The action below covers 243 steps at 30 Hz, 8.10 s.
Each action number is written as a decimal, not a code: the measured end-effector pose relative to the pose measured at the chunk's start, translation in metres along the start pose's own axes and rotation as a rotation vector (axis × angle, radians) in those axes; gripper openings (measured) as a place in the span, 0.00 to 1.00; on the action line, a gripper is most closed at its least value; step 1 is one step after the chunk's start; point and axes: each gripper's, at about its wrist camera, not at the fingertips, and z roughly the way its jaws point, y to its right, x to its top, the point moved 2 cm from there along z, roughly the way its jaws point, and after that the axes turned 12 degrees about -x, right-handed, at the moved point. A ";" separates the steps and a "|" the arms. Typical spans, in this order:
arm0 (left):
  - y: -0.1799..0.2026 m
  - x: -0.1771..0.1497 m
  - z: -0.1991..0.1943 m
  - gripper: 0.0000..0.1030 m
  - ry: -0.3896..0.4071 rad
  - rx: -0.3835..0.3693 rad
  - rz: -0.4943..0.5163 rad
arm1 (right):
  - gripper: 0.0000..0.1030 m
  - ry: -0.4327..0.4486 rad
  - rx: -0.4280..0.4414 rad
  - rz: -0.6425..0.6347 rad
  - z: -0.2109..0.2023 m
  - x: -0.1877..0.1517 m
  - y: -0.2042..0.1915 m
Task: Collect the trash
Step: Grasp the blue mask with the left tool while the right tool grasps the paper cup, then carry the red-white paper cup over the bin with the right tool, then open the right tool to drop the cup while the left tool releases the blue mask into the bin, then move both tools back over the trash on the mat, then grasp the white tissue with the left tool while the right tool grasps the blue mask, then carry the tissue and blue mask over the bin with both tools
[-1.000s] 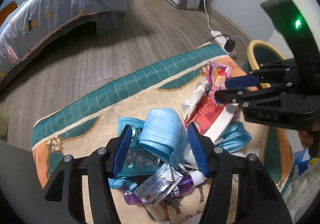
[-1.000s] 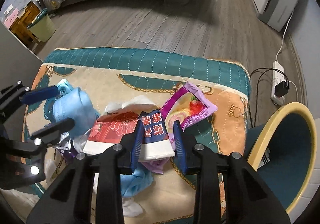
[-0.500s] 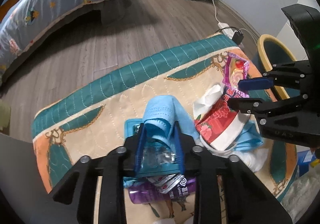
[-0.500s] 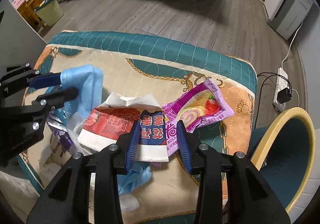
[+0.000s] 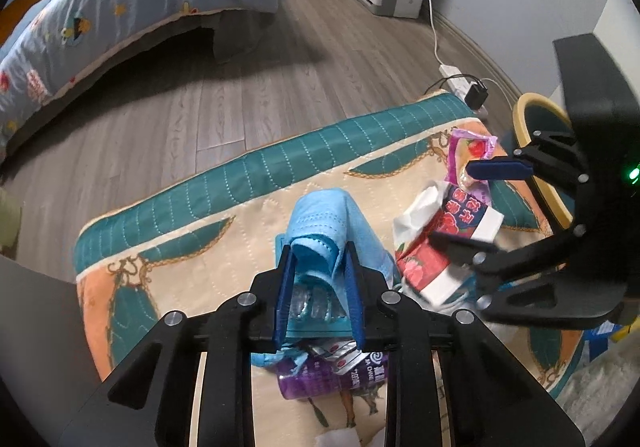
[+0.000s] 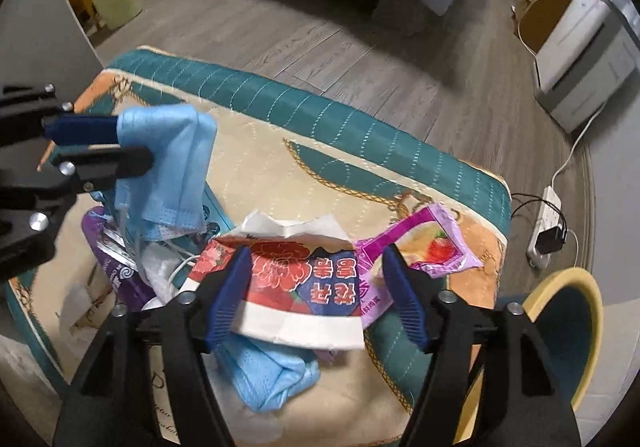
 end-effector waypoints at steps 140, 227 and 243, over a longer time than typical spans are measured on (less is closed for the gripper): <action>0.204 0.029 0.004 0.92 0.219 0.000 0.188 | 0.93 -0.108 -0.194 0.728 -0.060 -0.172 0.261; 0.036 -0.114 -0.077 0.13 0.063 0.010 -0.012 | 0.06 -0.097 0.079 0.280 -0.083 -0.029 0.011; 0.059 -0.070 -0.108 0.13 0.215 0.035 0.028 | 0.06 0.052 0.116 0.374 -0.135 -0.028 0.046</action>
